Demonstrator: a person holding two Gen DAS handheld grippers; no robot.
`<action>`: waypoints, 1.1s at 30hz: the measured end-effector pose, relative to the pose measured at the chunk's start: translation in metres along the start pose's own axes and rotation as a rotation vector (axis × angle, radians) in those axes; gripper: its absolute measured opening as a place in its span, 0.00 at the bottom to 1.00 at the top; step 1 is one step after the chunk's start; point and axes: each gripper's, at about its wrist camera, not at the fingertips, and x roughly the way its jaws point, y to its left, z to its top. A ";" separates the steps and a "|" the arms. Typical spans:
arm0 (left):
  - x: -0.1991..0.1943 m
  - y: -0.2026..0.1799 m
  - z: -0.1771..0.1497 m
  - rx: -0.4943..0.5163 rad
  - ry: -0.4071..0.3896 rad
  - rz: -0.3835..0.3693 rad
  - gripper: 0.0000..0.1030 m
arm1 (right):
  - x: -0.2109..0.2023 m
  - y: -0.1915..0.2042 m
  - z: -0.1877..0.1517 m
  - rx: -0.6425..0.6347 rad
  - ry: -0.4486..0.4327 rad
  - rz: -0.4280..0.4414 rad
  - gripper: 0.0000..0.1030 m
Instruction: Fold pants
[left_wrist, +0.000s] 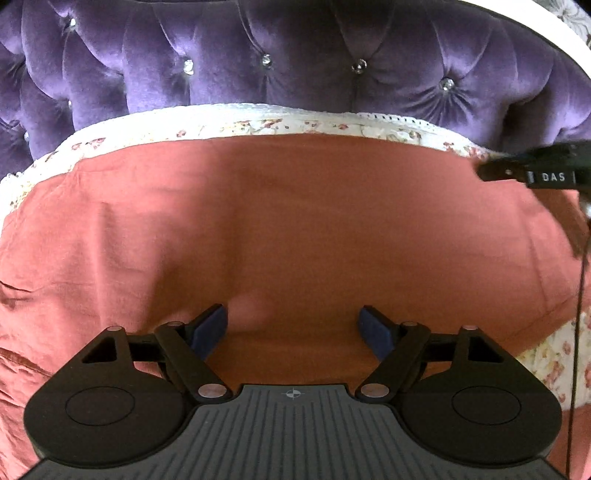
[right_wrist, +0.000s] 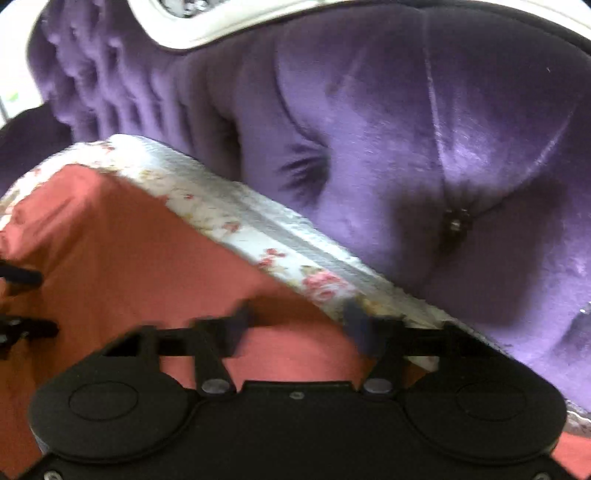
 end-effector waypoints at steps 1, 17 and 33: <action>-0.001 0.001 0.001 -0.006 -0.003 -0.002 0.76 | -0.005 0.005 -0.002 -0.005 -0.008 0.010 0.11; -0.036 0.012 0.074 -0.180 -0.069 -0.155 0.76 | -0.105 0.121 -0.063 -0.192 -0.130 -0.119 0.08; -0.087 0.017 0.029 -0.182 -0.017 -0.155 0.07 | -0.159 0.158 -0.092 -0.082 -0.204 -0.145 0.08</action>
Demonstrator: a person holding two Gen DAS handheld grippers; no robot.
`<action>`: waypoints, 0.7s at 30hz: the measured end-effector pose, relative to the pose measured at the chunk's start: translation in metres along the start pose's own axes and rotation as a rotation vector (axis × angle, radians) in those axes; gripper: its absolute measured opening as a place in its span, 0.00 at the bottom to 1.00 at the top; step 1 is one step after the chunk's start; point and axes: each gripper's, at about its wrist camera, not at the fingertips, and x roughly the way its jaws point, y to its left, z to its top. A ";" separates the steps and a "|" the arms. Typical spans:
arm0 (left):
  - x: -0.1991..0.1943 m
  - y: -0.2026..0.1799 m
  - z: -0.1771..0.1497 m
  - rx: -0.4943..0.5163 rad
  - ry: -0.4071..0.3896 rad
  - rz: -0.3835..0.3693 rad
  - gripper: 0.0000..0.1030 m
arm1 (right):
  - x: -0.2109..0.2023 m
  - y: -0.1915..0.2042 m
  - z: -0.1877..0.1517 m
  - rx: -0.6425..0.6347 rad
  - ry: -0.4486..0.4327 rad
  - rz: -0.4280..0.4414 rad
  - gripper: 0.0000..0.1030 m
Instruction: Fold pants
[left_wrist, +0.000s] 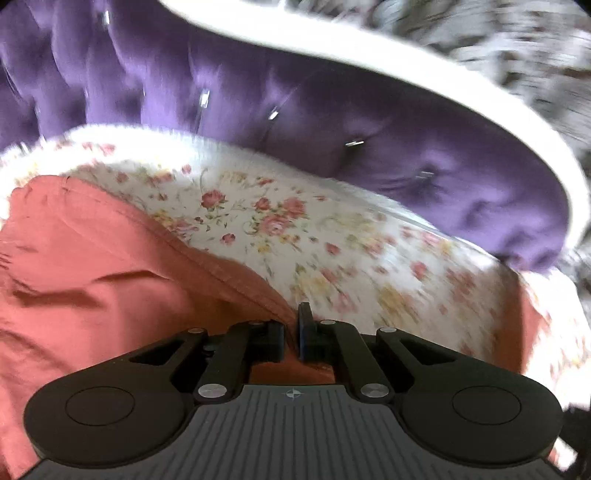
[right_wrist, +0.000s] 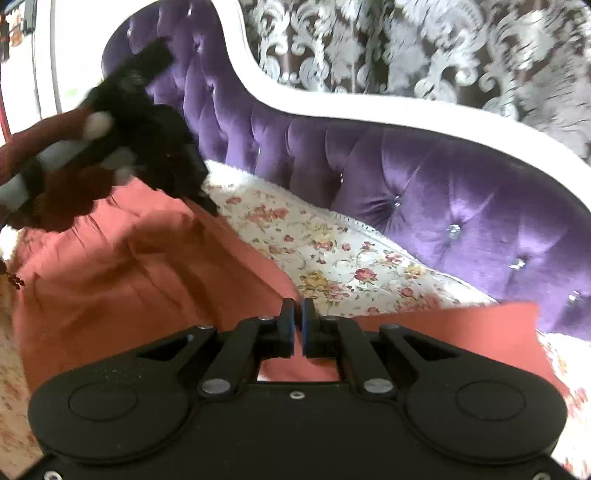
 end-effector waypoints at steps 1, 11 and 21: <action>-0.017 -0.002 -0.014 0.023 -0.025 -0.009 0.07 | -0.011 0.006 -0.003 0.003 -0.003 0.000 0.08; -0.056 0.027 -0.165 0.062 0.023 -0.001 0.07 | -0.060 0.077 -0.081 0.160 0.177 0.050 0.13; -0.029 0.038 -0.200 0.041 0.070 0.012 0.06 | -0.052 0.033 -0.051 0.376 0.101 -0.144 0.50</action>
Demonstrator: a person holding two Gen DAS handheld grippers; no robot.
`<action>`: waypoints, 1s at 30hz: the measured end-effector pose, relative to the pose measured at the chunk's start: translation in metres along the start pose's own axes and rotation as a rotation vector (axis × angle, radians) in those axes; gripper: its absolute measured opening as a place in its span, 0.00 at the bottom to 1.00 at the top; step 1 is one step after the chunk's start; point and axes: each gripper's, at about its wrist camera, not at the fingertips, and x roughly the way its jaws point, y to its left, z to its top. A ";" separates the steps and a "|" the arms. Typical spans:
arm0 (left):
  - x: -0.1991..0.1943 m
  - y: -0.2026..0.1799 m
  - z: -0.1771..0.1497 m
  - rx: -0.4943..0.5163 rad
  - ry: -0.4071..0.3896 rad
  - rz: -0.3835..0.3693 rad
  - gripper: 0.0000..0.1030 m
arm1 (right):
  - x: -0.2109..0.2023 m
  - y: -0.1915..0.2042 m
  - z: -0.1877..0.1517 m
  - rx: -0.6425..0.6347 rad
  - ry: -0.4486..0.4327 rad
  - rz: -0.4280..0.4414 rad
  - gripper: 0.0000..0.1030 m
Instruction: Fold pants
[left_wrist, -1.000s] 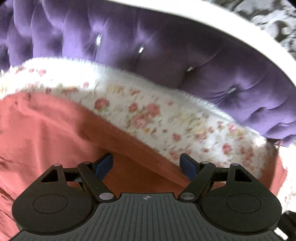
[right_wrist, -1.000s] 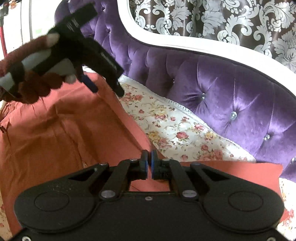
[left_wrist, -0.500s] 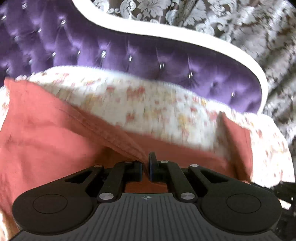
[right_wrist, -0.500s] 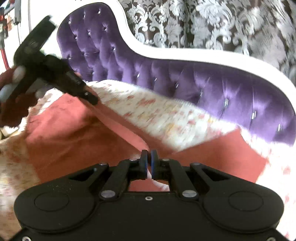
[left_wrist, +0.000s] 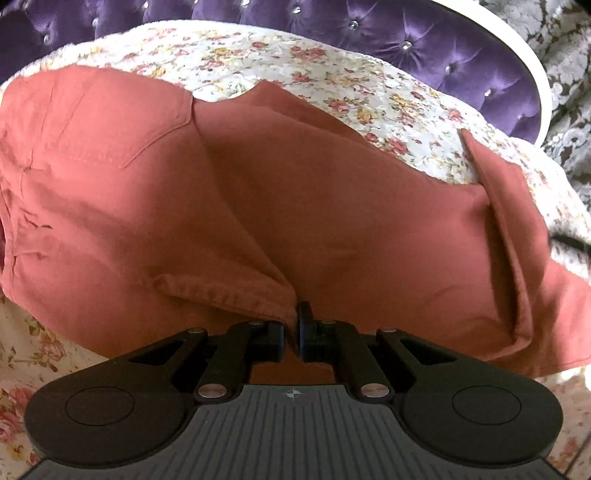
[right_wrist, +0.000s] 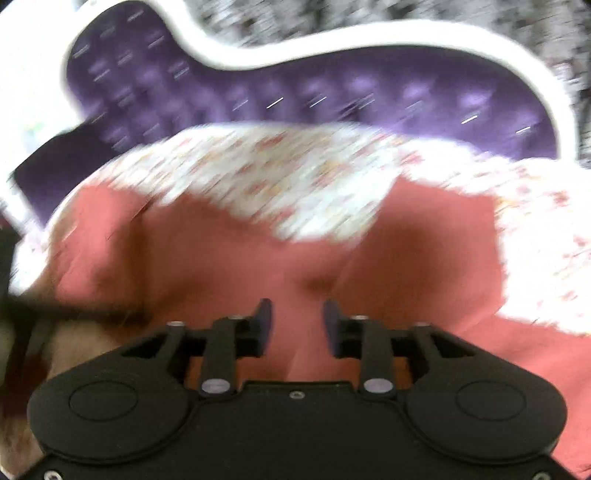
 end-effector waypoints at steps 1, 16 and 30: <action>0.001 -0.002 -0.001 0.009 -0.005 0.007 0.07 | 0.010 -0.005 0.008 0.032 -0.018 -0.035 0.50; -0.007 -0.011 -0.009 0.059 -0.063 0.050 0.06 | 0.111 -0.016 0.025 0.133 0.074 -0.288 0.05; -0.023 -0.021 -0.035 0.081 -0.090 0.053 0.06 | -0.088 -0.118 -0.104 0.511 0.056 -0.362 0.08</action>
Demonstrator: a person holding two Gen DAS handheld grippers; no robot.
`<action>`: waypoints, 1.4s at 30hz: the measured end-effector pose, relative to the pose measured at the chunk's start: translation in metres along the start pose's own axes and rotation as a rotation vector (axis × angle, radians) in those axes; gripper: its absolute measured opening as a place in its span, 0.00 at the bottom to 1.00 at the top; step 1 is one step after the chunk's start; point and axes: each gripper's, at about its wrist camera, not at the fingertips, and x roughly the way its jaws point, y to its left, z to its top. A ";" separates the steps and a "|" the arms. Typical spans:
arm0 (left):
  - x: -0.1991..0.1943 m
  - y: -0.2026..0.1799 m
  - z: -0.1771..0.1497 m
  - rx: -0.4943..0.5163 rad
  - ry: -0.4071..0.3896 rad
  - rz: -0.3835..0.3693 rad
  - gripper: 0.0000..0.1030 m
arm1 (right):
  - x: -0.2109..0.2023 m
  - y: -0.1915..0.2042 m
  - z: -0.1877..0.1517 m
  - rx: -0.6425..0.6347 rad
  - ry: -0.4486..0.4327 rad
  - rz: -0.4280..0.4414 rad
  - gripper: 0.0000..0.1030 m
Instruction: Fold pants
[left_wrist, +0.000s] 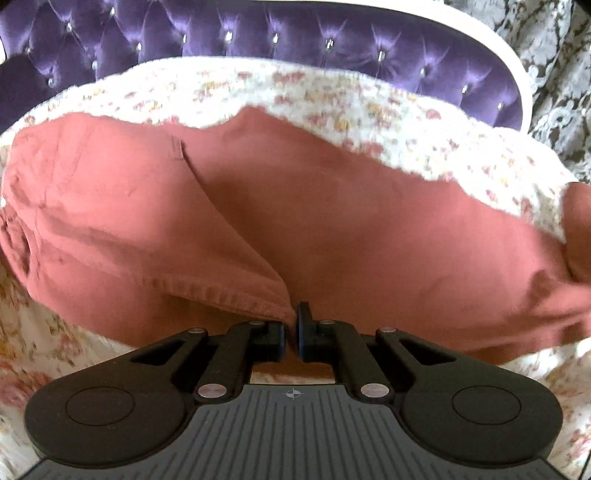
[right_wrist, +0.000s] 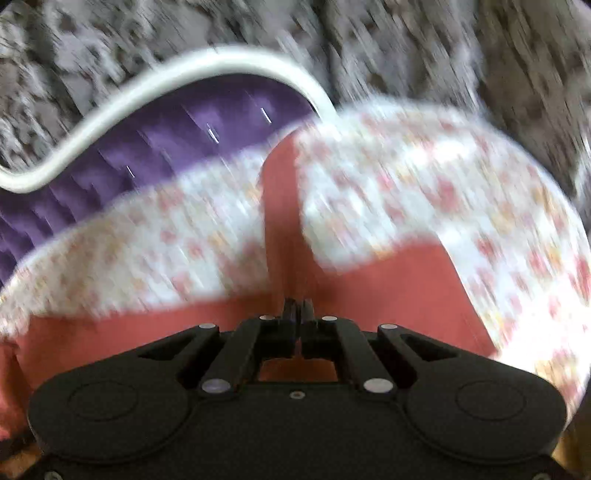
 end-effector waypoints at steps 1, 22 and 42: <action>0.003 0.000 -0.002 0.003 0.007 0.007 0.06 | 0.004 -0.008 -0.008 0.018 0.041 -0.003 0.09; -0.005 0.007 -0.010 -0.021 0.004 0.022 0.18 | 0.006 -0.033 0.001 0.154 0.057 -0.123 0.37; -0.055 0.104 0.000 -0.198 -0.132 0.143 0.37 | -0.010 0.159 -0.026 -0.366 -0.047 0.243 0.49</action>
